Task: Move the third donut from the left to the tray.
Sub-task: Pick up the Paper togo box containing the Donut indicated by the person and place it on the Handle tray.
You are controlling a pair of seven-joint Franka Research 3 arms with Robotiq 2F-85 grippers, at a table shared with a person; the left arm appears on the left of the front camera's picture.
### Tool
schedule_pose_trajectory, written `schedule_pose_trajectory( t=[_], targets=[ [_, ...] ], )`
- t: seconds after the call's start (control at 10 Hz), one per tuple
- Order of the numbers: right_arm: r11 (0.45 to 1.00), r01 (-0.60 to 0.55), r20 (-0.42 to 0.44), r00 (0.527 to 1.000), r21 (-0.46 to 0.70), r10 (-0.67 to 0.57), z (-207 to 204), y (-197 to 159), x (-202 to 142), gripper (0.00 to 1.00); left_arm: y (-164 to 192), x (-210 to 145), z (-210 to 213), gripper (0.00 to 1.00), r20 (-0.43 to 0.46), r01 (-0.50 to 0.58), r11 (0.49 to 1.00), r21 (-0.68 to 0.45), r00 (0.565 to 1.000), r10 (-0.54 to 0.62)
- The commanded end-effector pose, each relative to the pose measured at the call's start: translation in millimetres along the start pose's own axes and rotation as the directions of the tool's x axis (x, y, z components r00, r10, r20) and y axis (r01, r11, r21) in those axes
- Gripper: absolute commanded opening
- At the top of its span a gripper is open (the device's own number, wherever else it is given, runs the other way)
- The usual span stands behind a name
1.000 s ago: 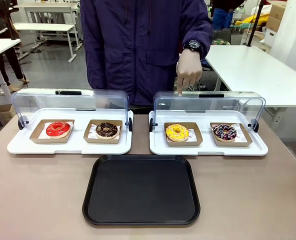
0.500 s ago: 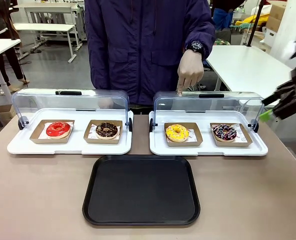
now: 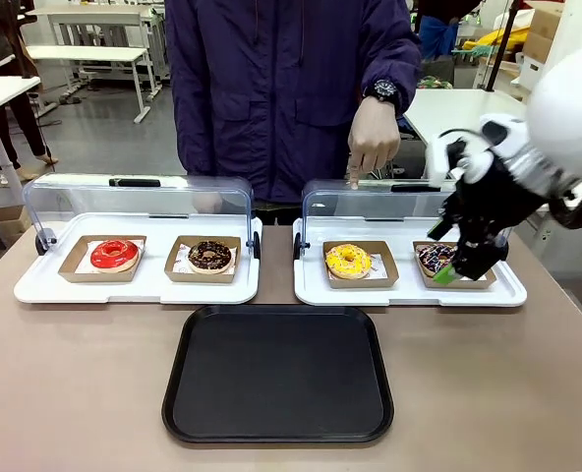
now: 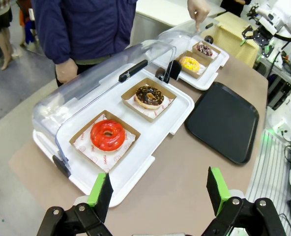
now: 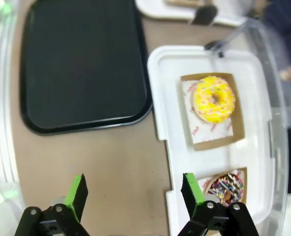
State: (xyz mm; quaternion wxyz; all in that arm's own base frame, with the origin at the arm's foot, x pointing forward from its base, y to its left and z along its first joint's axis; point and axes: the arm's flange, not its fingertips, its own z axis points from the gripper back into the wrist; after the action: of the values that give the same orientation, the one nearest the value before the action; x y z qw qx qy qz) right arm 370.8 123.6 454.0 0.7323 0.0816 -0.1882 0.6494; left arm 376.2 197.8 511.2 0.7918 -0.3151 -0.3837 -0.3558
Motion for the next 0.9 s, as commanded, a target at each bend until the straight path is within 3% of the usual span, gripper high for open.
schedule_pose_trajectory(
  t=[0.0,0.1,0.2,0.3,0.8],
  targets=[
    [0.999,-0.043,-0.079,0.996,-0.027,0.041,-23.7,-26.0,8.1,1.0,-2.0,1.3,1.1,1.0,0.011,0.013,1.0,-0.007,1.0,-0.012],
    [0.998,-0.023,-0.062,0.998,-0.056,0.02,-29.4,-35.0,9.9,1.0,-2.0,1.3,1.1,1.0,0.011,0.013,1.0,-0.007,1.0,-0.012],
    [0.998,0.0,0.0,1.0,0.061,0.0,-14.3,-27.5,-0.9,1.0,-2.0,1.3,1.1,1.0,0.011,0.013,1.0,-0.007,1.0,-0.012],
    [0.999,-0.051,-0.054,0.997,-0.012,0.051,-27.5,-15.4,8.0,1.0,-2.0,1.3,1.1,1.0,0.011,0.013,1.0,-0.007,1.0,-0.012],
    [0.999,-0.049,-0.045,0.998,0.002,0.049,-27.5,-20.3,8.3,1.0,-2.0,1.3,1.1,1.0,0.011,0.013,1.0,-0.007,1.0,-0.012]
  ],
)
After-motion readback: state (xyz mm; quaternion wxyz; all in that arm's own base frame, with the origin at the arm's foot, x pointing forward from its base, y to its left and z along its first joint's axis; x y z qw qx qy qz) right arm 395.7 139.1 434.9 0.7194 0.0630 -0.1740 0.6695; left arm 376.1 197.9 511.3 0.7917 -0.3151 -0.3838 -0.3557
